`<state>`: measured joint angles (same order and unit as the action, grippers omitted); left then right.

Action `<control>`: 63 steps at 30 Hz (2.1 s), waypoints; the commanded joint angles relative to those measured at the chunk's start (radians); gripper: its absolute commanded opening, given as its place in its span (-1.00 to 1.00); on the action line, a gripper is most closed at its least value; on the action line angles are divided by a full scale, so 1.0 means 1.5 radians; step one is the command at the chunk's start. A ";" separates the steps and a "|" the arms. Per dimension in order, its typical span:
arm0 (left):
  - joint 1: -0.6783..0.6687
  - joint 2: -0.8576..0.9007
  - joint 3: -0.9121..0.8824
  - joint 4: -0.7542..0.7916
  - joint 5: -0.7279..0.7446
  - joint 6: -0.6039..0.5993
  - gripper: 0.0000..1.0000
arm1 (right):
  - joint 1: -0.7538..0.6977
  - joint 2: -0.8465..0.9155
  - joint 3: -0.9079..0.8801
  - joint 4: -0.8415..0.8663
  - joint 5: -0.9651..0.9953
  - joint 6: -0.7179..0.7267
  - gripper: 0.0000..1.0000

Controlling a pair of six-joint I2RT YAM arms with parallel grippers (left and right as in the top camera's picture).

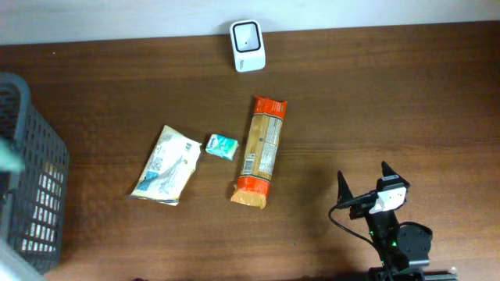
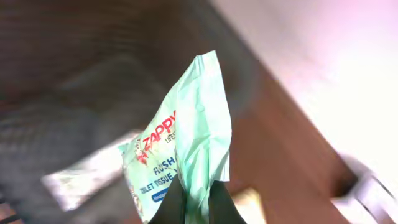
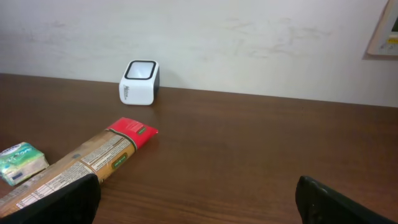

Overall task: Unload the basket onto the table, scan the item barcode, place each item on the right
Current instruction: 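Place the mint-green wipes pack right of the pasta with the left gripper, then take the white tube from the basket with the left gripper, place it beside pasta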

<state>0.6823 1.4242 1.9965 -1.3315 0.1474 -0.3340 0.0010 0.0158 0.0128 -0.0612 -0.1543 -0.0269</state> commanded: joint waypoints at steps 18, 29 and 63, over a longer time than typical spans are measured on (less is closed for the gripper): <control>-0.879 0.606 -0.012 0.359 0.533 0.087 -1.00 | 0.004 -0.005 -0.005 -0.002 0.004 0.001 0.97; -0.870 0.631 0.031 0.300 0.024 0.094 0.98 | 0.004 -0.005 -0.005 -0.002 0.004 0.001 0.97; 0.185 0.224 -0.290 0.194 0.118 0.399 0.87 | 0.004 -0.005 -0.005 -0.002 0.004 0.001 0.98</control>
<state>0.9543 1.7451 1.6279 -1.0767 0.3367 0.2092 0.0010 0.0147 0.0128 -0.0612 -0.1501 -0.0269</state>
